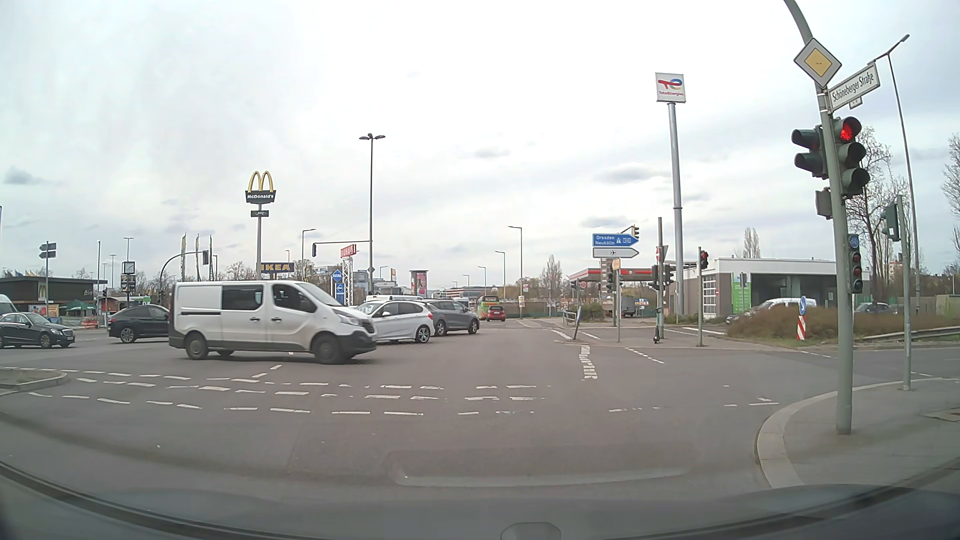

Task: Follow the waypoints while adhering to traffic rules and regulations

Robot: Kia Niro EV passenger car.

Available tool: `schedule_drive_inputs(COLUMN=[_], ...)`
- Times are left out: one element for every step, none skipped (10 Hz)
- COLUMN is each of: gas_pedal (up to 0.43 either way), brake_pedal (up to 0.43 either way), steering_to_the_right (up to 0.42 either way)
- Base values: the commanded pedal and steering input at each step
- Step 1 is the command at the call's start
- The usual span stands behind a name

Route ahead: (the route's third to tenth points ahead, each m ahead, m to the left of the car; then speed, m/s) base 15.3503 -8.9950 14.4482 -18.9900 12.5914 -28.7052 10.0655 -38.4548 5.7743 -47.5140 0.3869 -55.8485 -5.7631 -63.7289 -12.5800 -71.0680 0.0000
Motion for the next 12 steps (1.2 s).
schedule_drive_inputs(gas_pedal=[0.000,0.000,0.000,0.000,0.000,0.000,0.000,0.000,0.000,0.000,0.000,0.000], brake_pedal=[0.433,0.433,0.427,0.427,0.427,0.427,0.421,0.421,0.421,0.421,0.421,0.415], steering_to_the_right=[-0.017,-0.017,-0.017,-0.017,-0.017,-0.017,-0.017,-0.017,-0.017,-0.016,-0.017,-0.017])
